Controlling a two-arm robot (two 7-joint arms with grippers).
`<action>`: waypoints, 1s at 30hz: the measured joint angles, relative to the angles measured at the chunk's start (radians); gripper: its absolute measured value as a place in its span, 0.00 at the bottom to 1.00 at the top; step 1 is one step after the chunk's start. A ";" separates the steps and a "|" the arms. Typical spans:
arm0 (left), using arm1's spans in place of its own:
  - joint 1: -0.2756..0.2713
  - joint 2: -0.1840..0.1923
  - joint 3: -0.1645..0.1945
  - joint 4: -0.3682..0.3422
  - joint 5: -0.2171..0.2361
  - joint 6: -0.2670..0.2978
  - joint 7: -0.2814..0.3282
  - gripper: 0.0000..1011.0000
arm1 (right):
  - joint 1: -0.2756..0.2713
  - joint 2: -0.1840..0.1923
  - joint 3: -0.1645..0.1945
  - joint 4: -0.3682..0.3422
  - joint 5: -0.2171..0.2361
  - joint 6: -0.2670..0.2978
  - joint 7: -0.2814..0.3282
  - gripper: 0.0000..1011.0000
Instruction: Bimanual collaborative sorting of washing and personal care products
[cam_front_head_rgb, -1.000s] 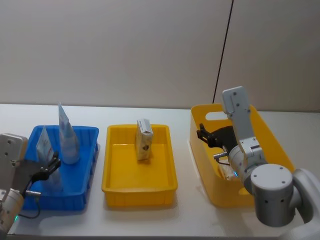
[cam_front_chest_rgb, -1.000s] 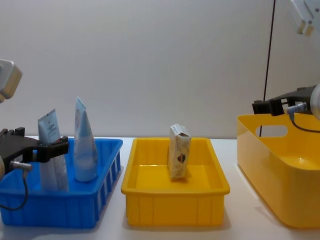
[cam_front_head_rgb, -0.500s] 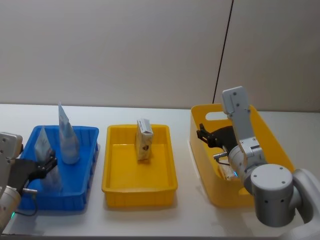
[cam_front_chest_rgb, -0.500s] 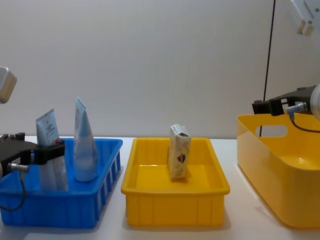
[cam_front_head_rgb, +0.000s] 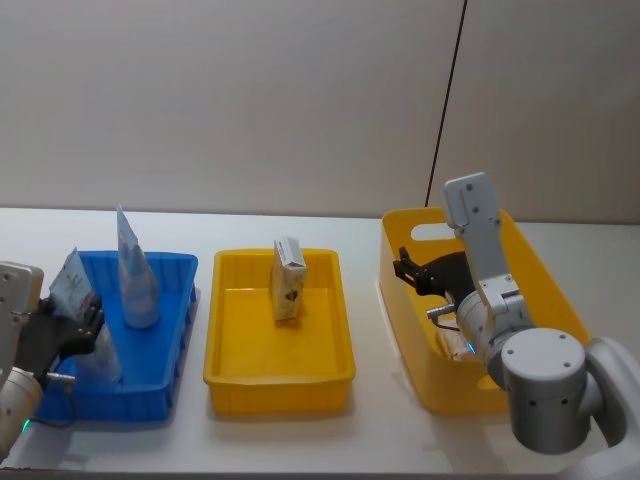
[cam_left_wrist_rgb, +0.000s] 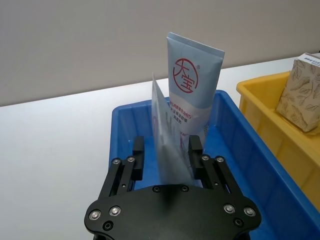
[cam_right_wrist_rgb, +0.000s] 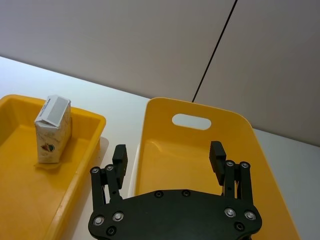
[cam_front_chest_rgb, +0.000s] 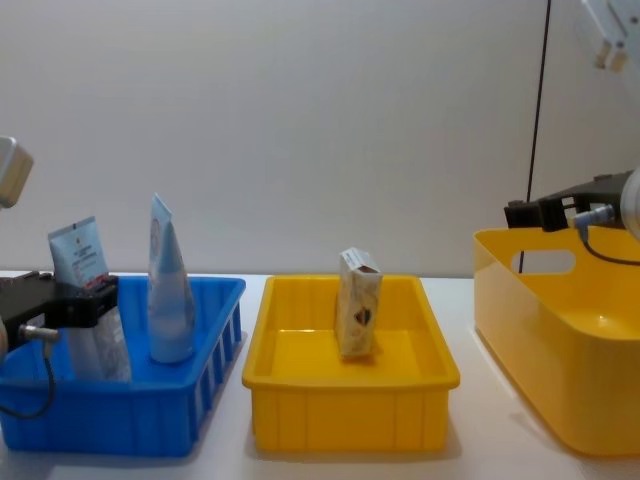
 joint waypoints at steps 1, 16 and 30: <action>-0.001 -0.001 0.000 0.001 0.000 -0.001 -0.002 0.53 | 0.000 0.000 0.000 0.000 0.000 0.000 0.000 0.99; -0.007 -0.005 -0.006 -0.024 0.001 -0.007 -0.033 0.23 | 0.000 0.000 0.000 0.000 0.000 0.000 0.000 0.99; 0.007 0.004 -0.010 -0.166 0.022 -0.012 -0.051 0.19 | 0.000 0.000 0.000 0.000 0.000 0.000 0.000 0.99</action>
